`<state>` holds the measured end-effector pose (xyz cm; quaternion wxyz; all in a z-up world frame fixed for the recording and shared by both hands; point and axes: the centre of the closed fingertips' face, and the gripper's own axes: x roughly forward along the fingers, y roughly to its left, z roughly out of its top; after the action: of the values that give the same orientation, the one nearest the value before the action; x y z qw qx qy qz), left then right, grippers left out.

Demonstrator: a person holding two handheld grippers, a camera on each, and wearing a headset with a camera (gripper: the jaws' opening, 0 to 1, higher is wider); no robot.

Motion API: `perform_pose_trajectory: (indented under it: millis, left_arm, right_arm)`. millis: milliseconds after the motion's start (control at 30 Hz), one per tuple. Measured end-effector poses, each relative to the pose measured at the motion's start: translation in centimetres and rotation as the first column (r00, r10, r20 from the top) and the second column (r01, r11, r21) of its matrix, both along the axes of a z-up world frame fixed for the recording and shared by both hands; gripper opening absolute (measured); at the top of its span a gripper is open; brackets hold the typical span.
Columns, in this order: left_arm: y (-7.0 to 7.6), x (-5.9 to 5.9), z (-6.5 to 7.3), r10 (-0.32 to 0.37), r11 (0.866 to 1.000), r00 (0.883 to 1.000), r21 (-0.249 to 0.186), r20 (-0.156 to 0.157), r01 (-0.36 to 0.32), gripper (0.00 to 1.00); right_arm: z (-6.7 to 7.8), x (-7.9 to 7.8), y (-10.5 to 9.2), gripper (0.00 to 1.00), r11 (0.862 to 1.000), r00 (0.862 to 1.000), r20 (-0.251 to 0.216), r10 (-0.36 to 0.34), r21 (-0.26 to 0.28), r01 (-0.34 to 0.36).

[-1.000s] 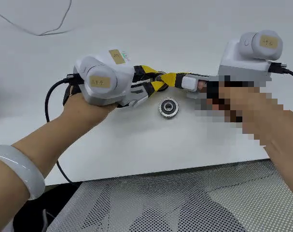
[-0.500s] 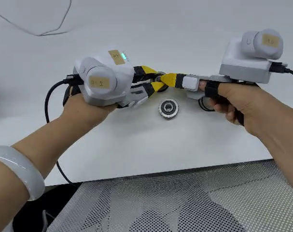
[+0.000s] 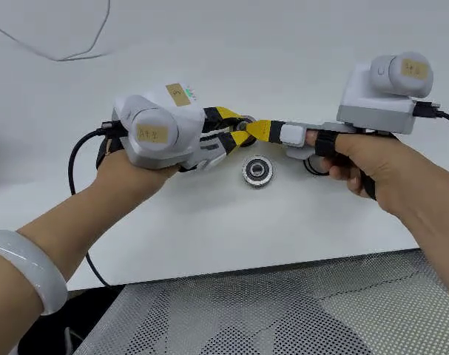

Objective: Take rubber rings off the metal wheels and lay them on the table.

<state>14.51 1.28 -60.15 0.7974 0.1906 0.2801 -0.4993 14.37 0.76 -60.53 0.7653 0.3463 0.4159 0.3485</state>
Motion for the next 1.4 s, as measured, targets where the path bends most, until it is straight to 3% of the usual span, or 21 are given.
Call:
perform_pose_trajectory:
  millis: [100,233,333,500,1400]
  left_arm:
    - [0.00,-0.02,-0.01,-0.001,1.000,1.000,0.000,0.000,0.001,0.13]
    - [0.01,-0.02,-0.01,-0.001,1.000,1.000,0.000,0.000,0.001,0.13]
    - [0.02,-0.02,-0.02,-0.002,1.000,1.000,0.001,0.001,0.002,0.13]
    - [0.05,-0.06,-0.03,-0.002,1.000,1.000,0.000,0.001,0.002,0.13]
    - [0.15,-0.02,-0.01,-0.002,1.000,1.000,-0.003,-0.001,0.002,0.13]
  right_arm:
    - [0.32,-0.33,-0.08,0.19,1.000,1.000,0.007,0.005,0.001,-0.005]
    - [-0.24,-0.31,-0.15,0.15,1.000,1.000,0.007,-0.005,-0.019,0.005]
    - [-0.41,-0.16,-0.06,0.13,1.000,1.000,-0.011,-0.015,-0.002,0.015]
    - [0.02,-0.24,-0.46,0.08,1.000,1.000,0.015,-0.017,-0.016,0.017]
    - [-0.23,0.09,-0.47,0.01,0.998,0.999,0.050,-0.018,-0.062,0.021]
